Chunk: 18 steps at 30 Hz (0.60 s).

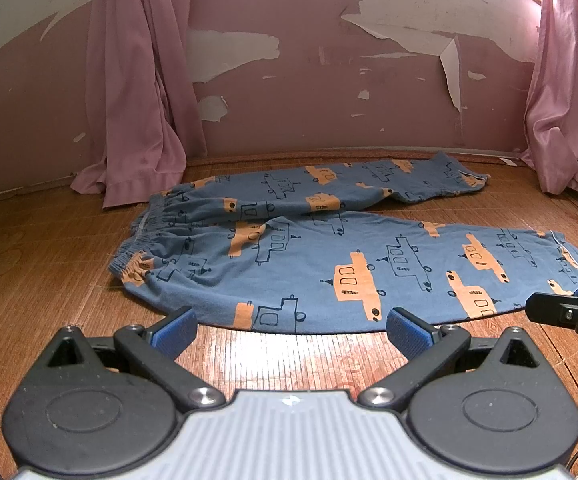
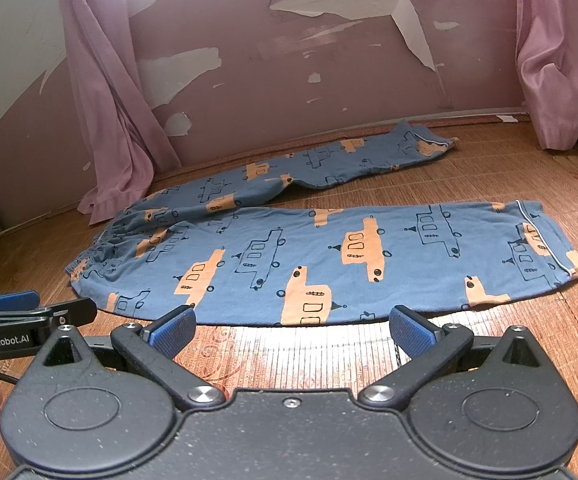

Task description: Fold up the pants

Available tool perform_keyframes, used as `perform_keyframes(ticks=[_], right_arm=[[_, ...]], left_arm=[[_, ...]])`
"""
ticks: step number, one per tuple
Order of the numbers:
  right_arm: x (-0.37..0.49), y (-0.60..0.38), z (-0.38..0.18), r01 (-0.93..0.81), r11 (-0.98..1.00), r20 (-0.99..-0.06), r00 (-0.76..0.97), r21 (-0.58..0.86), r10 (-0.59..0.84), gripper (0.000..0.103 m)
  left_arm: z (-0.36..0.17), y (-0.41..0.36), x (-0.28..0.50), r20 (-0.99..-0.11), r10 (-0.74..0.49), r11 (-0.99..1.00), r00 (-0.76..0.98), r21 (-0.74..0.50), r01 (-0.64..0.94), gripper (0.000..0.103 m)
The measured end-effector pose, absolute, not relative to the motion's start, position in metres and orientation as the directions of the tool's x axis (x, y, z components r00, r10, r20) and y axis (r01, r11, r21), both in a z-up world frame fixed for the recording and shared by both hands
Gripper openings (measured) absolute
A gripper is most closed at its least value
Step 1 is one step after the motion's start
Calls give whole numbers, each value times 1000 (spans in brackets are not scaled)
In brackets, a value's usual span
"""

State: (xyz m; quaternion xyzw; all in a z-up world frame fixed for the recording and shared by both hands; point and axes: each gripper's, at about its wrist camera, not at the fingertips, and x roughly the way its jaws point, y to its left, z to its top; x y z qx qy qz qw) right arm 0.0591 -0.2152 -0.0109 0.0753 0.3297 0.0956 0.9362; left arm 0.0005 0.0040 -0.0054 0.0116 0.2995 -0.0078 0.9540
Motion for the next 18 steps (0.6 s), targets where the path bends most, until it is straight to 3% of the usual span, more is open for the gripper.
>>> perform_keyframes(ticks=[18], right_arm=[[60,-218,-12,-125,970,-604,763,209,229,103]], left_arm=[[-8,5,1,-575,-6,1000,818,18,20,103]])
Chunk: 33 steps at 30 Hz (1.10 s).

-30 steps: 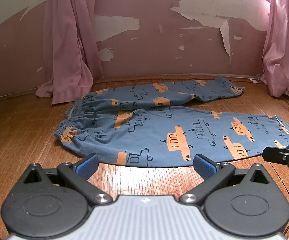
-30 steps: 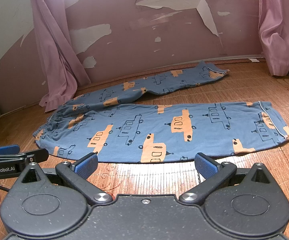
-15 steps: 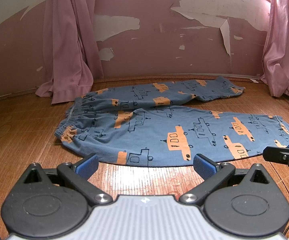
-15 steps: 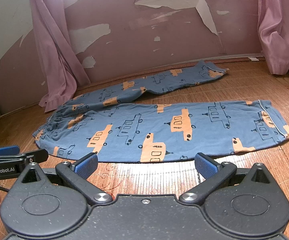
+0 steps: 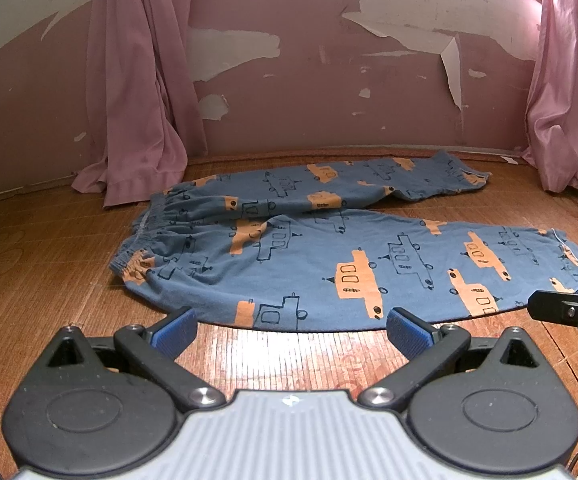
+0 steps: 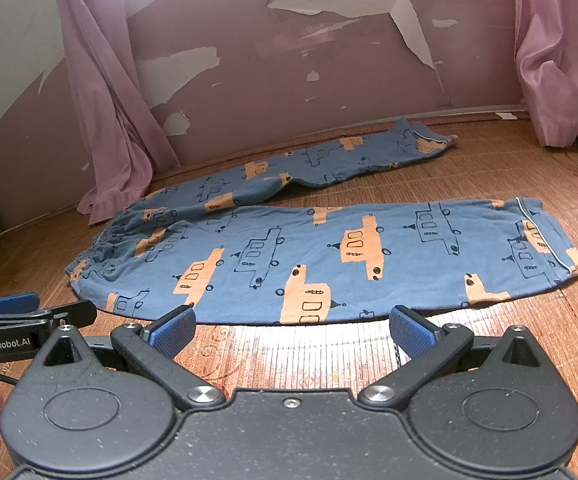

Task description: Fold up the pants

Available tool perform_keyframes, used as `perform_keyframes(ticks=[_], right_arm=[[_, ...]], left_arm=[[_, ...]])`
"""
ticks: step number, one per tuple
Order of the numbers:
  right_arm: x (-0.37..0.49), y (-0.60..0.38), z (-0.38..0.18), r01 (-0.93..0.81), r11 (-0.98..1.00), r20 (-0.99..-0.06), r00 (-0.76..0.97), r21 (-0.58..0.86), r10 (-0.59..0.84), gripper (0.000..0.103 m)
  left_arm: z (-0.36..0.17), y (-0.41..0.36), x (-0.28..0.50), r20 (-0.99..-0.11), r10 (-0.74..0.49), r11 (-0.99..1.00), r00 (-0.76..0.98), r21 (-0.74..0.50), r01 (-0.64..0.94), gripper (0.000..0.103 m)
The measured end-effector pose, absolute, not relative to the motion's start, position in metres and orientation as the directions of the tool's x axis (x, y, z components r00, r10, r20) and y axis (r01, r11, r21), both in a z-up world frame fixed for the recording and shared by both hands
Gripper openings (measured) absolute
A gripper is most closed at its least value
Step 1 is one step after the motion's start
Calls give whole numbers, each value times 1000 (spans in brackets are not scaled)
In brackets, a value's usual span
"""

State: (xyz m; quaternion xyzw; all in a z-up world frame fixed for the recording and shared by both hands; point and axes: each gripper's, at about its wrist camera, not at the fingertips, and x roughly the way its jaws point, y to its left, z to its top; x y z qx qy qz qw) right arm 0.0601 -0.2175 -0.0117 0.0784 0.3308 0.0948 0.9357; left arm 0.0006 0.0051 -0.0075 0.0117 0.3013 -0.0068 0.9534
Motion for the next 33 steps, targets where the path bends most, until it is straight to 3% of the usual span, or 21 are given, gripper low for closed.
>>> perform_keyframes(ticks=[4,9,12,17,24,29,33], right_arm=[[59,-218,-12,-117,970,-610,759,213,226,103],[80,-227,-3,-149,955,-652,703,255,284,103],[102,-233,18,-214,963,-674,688,167,270,103],[149,-245,44,-363,931,-700,675,-43,231,103],[243,-257,55,-461,880,-735,635,-112,238,103],[332,-239,47,-584,805,-750,576,-100,325,103],[413,-209,25,-667,738,-754,536,-103,380,102]], left_arm=[[-10,7,1,-585,-3,1000,811,6,8,103],[-11,16,32,-691,-60,995,721,-102,-16,103],[9,26,63,-719,-126,989,683,-144,31,103],[55,38,124,-723,-43,999,689,-22,39,103],[79,56,220,-790,42,984,612,139,112,103],[65,78,276,-746,63,986,662,151,76,103],[45,88,321,-728,-10,972,685,152,177,103]])
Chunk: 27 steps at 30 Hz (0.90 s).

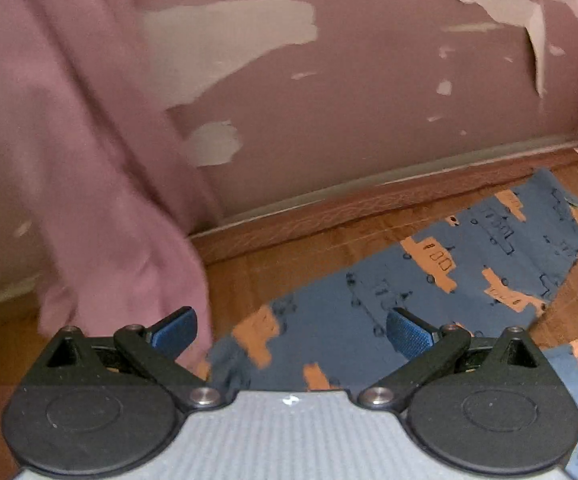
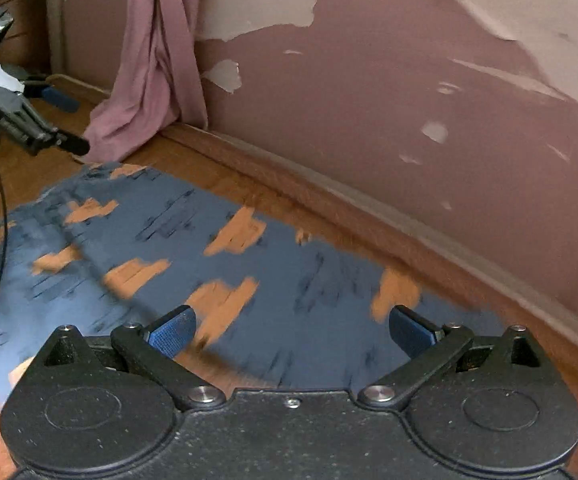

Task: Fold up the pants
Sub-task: 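Move both tools to the pant leg hems and close on the cuffs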

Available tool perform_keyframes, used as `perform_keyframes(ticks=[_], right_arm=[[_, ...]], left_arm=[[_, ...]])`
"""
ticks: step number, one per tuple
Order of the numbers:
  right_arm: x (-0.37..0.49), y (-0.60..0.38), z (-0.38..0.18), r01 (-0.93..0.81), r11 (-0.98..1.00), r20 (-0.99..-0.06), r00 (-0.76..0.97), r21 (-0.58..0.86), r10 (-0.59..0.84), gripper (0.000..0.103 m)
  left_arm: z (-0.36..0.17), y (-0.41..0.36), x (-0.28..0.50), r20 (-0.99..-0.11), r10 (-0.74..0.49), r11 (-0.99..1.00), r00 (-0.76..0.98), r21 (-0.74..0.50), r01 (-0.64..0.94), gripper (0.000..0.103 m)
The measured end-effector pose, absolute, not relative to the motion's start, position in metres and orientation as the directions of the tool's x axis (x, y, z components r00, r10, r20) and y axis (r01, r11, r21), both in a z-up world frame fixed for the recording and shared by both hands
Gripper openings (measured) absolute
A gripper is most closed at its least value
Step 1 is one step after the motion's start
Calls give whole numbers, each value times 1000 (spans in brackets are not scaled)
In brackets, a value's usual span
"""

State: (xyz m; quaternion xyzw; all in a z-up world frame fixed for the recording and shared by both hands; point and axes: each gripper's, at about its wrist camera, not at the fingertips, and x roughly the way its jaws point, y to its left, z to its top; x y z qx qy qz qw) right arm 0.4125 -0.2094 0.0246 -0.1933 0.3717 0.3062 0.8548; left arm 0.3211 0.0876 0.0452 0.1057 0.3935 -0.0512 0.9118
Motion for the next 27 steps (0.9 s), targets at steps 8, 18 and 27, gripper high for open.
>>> perform_keyframes(ticks=[8,18,27], right_arm=[[531,-187,-38,-689,724,-787,464,-34,406,88],[542,-214,-68,-725,689,-760,454,-10,466,80],[519,-224,-72,-703,711,-698,512,-5,501,7]], left_arm=[[-14,91,396,-780,-97,935,618,140,325,93],[-47,107,413,-856,-86,963,510,59,262,71],[-42,92,409,-852,-55,968,521,83,238,5]])
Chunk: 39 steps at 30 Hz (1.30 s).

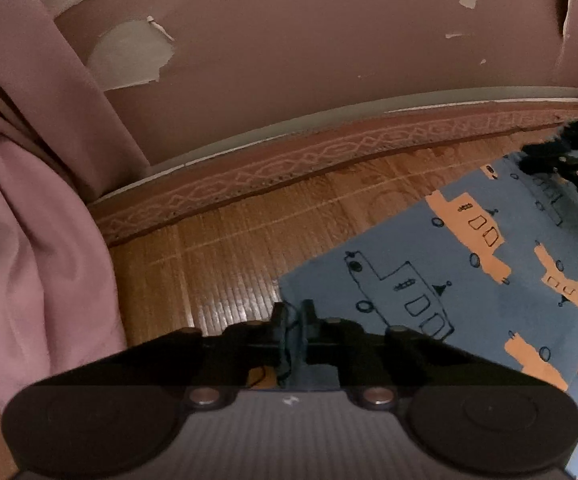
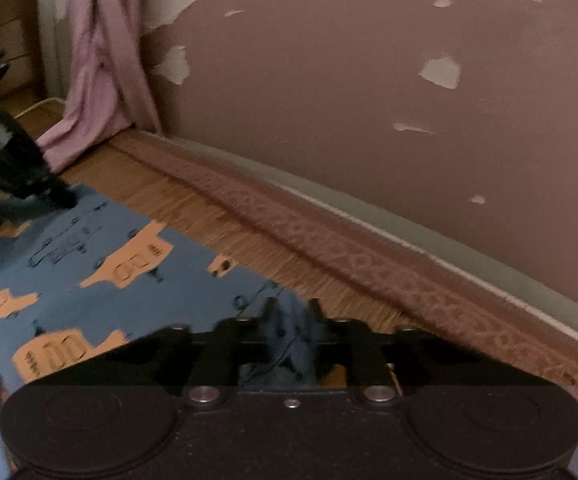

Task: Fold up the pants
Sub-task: 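Move both tools to the pant leg hems and close on the cuffs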

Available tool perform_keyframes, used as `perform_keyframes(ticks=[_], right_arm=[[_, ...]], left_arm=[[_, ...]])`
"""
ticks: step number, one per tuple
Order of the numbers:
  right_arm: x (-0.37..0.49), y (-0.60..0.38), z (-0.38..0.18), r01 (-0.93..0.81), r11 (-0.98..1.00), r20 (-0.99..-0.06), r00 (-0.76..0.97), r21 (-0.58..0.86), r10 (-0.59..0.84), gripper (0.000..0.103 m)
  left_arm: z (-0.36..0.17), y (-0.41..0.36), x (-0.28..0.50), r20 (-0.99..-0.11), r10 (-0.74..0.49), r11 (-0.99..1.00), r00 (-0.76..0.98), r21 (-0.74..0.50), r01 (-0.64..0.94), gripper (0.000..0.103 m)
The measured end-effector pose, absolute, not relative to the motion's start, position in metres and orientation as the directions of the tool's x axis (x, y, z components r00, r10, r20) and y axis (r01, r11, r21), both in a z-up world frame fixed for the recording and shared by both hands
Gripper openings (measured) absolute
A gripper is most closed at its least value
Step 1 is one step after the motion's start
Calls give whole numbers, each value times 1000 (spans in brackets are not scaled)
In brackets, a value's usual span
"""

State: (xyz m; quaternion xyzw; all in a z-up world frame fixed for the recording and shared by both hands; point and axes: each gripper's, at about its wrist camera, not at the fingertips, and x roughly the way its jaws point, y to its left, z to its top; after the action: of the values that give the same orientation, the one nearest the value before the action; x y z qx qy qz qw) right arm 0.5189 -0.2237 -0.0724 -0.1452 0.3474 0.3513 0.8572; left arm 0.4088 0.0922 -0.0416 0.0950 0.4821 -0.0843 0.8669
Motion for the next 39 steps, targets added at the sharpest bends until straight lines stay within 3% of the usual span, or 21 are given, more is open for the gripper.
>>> perform_keyframes(ticks=[5,12,16,19,21,22,24,25,26,27,28,34,36,39], right_arm=[[505,-214,-65,-685,723,-676,573,-86,462,2],[517,-181,-31,-583,760,-499,768,-287,401,3],[541,-160,-45,-577,771,-540,754,-270,375,3],[556,-151,-62,-568,784,-590,731,-248,343,3],[564,-149,-68,-572,787,-616,712,-231,337,4],[567,-150,-69,-582,785,-630,695,-211,347,6],[570,-157,-66,-607,780,-641,661,-151,390,23],[570,-160,-63,-628,769,-635,645,-122,426,29],[568,-162,-61,-654,751,-627,625,-94,466,44],[567,-162,-58,-678,731,-619,606,-74,500,60],[566,-161,-56,-701,711,-617,585,-59,526,64],[569,-126,-57,-762,646,-643,511,-32,570,65],[576,-113,-61,-771,635,-658,500,-43,562,65],[577,-103,-65,-782,622,-677,486,-54,553,65]], left_arm=[[-34,90,403,-814,3,977,580,125,170,3],[-6,90,406,-682,119,981,722,195,23,3],[-17,91,420,-689,175,976,704,215,-33,3],[-36,96,431,-706,147,978,693,209,5,4],[-42,105,436,-728,102,984,678,172,36,15],[-43,111,431,-728,84,987,680,154,43,21],[-39,127,425,-713,41,991,700,116,60,57],[-36,135,421,-701,18,992,713,104,76,61],[-33,143,418,-689,-13,991,724,90,103,63],[-31,152,415,-681,-39,987,731,85,133,64],[-29,158,412,-681,-52,984,730,88,152,64],[-29,200,416,-716,-112,988,689,-6,155,59],[-30,204,417,-726,-111,987,679,-1,161,51],[-30,201,411,-725,-140,976,674,16,219,51]])
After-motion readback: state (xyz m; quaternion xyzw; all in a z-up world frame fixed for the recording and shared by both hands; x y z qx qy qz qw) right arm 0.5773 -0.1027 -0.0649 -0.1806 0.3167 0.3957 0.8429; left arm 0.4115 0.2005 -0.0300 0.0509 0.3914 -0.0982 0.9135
